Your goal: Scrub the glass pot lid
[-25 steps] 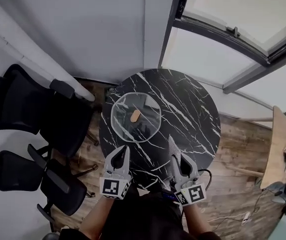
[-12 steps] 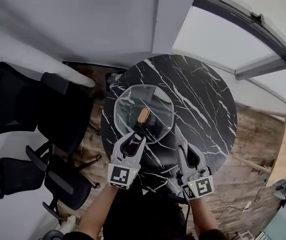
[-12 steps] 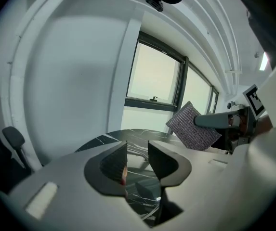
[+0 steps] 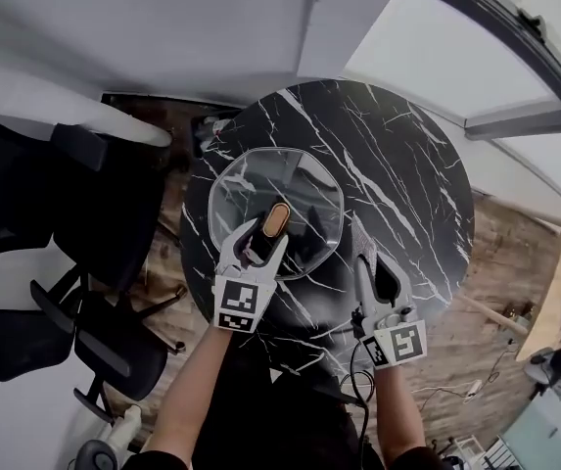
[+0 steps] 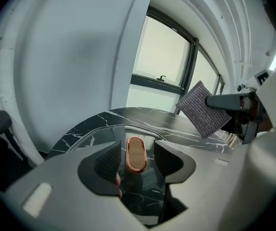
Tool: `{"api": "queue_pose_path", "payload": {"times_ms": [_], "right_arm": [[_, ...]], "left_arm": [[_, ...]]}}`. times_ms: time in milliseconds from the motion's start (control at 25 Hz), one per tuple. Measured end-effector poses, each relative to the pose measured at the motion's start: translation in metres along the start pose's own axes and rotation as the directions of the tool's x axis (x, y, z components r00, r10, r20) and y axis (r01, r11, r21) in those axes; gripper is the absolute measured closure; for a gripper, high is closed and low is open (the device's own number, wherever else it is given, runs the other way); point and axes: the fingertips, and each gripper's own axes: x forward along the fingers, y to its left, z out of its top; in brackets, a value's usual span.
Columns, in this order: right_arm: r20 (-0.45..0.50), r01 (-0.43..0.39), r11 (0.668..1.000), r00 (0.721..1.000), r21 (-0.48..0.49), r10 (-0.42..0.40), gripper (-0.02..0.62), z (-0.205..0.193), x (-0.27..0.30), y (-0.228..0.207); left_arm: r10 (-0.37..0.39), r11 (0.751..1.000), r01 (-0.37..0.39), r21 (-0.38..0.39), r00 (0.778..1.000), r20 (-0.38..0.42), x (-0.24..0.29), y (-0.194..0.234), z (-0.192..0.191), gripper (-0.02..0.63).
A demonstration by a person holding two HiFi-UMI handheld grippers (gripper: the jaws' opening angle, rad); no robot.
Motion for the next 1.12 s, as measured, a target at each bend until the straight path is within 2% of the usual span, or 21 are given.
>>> {"api": "queue_pose_path", "payload": {"times_ms": [80, 200, 280, 360, 440, 520, 720, 880, 1120], "right_arm": [[-0.015, 0.001, 0.999, 1.0, -0.033, -0.001, 0.515, -0.004, 0.009, -0.005], [-0.038, -0.015, 0.997, 0.999, -0.069, 0.013, 0.515, -0.01, 0.027, -0.011], [-0.05, -0.032, 0.996, 0.998, -0.086, 0.027, 0.515, -0.011, 0.041, -0.013], [-0.062, -0.058, 0.99, 0.997, -0.128, 0.051, 0.515, -0.01, 0.057, -0.012], [-0.097, -0.096, 0.977, 0.992, -0.192, 0.079, 0.515, -0.015, 0.076, -0.01], [-0.154, -0.135, 0.955, 0.983, -0.264, 0.097, 0.515, -0.03, 0.096, -0.009], [-0.259, -0.238, 0.872, 0.956, -0.428, 0.134, 0.517, -0.056, 0.133, -0.002], [-0.325, -0.293, 0.826, 0.935, -0.482, 0.142, 0.517, -0.072, 0.151, 0.0], [-0.468, -0.393, 0.758, 0.874, -0.52, 0.131, 0.52, -0.109, 0.159, 0.015]], "left_arm": [[0.003, 1.0, -0.003, -0.012, 1.0, -0.009, 0.008, 0.005, 0.001, 0.404], [-0.022, 0.999, 0.019, -0.035, 0.997, -0.069, 0.021, 0.007, -0.008, 0.404], [-0.055, 0.996, 0.046, -0.082, 0.993, -0.102, 0.027, 0.005, -0.014, 0.397], [-0.08, 0.99, 0.066, -0.126, 0.991, -0.109, 0.028, 0.001, -0.014, 0.425], [-0.08, 0.989, 0.066, -0.13, 0.991, -0.109, 0.028, 0.0, -0.015, 0.436], [-0.073, 0.99, 0.06, -0.129, 0.993, -0.098, 0.028, 0.001, -0.016, 0.437], [-0.081, 0.989, 0.07, -0.133, 0.993, -0.085, 0.027, -0.001, -0.014, 0.44], [-0.096, 0.99, 0.087, -0.111, 0.992, -0.085, 0.028, 0.001, -0.014, 0.442], [-0.141, 0.981, 0.128, -0.145, 0.986, -0.087, 0.029, -0.001, -0.015, 0.442]]}}
